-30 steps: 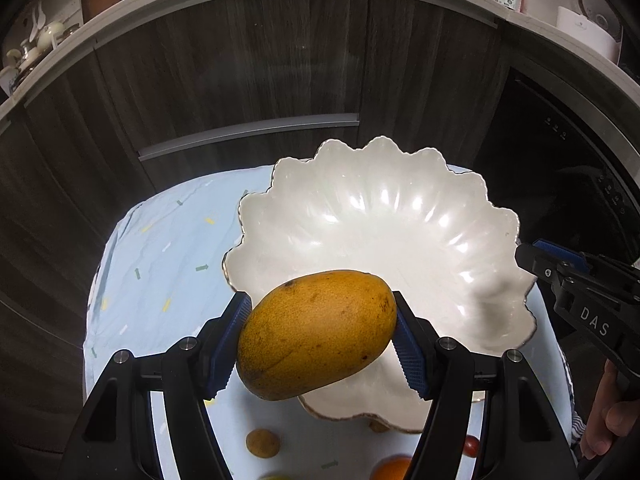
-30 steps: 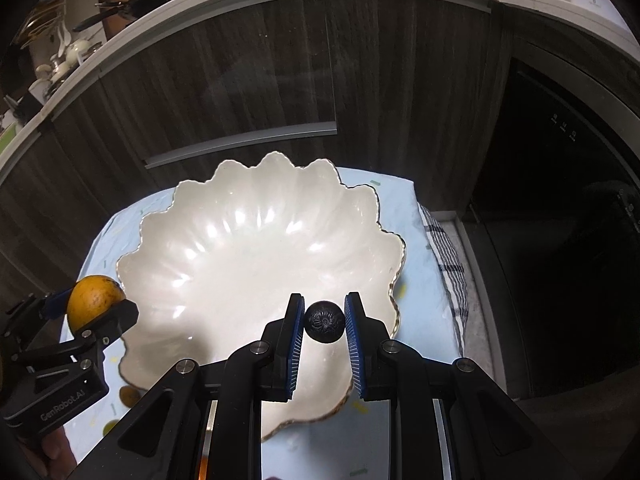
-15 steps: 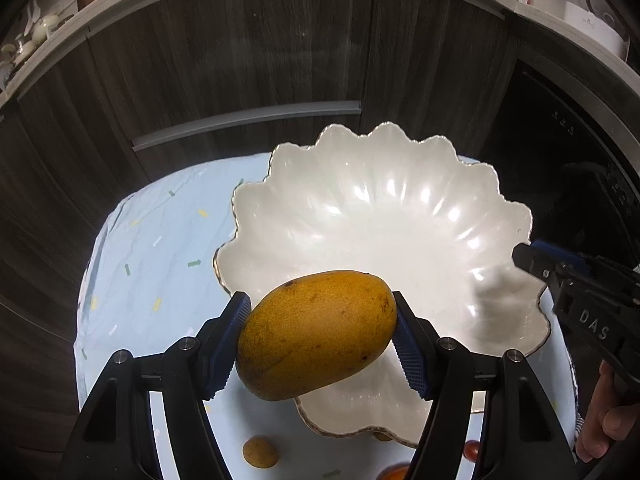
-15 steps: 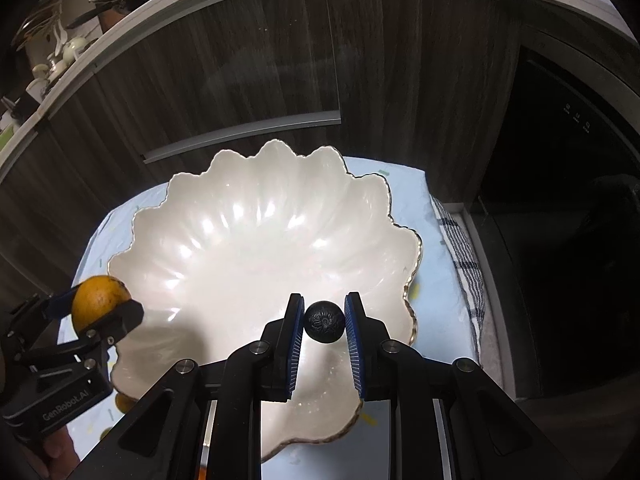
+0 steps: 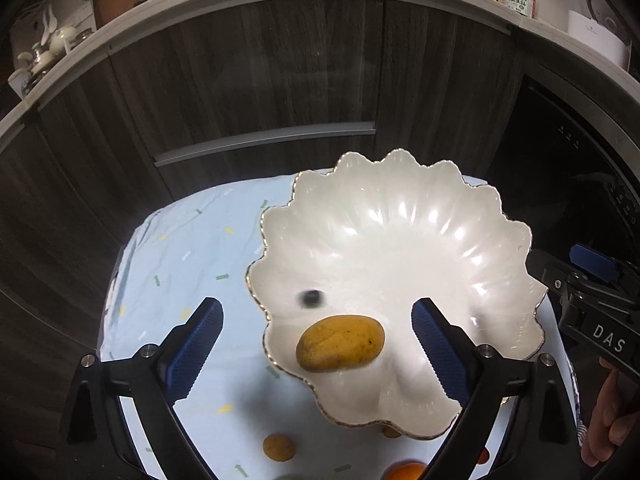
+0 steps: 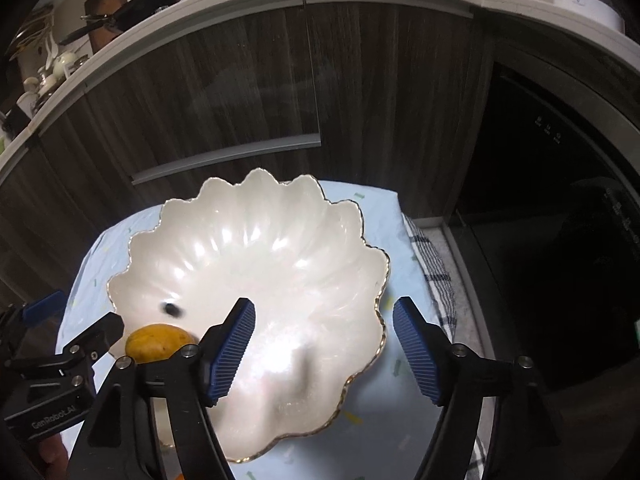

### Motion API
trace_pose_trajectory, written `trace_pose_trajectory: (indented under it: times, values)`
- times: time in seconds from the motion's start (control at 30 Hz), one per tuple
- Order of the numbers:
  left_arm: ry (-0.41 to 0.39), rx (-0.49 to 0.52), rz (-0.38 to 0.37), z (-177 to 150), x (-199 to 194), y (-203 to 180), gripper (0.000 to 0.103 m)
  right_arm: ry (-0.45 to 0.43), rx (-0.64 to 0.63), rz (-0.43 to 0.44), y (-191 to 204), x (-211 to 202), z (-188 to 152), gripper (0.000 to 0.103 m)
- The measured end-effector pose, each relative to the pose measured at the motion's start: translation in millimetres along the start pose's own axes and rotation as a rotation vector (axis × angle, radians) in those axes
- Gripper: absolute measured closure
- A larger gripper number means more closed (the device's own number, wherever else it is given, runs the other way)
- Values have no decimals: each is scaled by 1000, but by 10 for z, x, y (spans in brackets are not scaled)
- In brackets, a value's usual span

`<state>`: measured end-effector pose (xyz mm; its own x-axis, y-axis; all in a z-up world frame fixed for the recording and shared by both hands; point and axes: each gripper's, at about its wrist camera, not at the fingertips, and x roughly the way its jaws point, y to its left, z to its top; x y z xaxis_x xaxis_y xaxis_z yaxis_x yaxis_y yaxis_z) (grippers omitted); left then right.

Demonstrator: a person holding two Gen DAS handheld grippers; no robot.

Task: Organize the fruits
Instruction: 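Open both tools to drop the mango and blueberry into the bowl, then withdraw both tools from the bowl toward the remaining fruits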

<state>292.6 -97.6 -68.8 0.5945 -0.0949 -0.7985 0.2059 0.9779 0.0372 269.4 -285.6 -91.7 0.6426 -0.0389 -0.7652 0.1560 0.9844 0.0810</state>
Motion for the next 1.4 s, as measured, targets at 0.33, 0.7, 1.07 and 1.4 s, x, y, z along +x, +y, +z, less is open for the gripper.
trace_pose_trajectory:
  times: [0.33, 0.7, 1.07, 1.4]
  values:
    - [-42, -5, 10, -21, -357, 55, 5, -43, 3, -2, 52, -341, -16, 28]
    - [-75, -16, 16, -85, -644, 116, 4, -80, -8, -9, 107, -626, -81, 28]
    - [-105, -19, 32, -223, -879, 177, 4, -118, -32, -25, 180, -840, -182, 28]
    - [-102, -24, 41, -402, -989, 195, 4, -127, -53, -32, 224, -975, -331, 28]
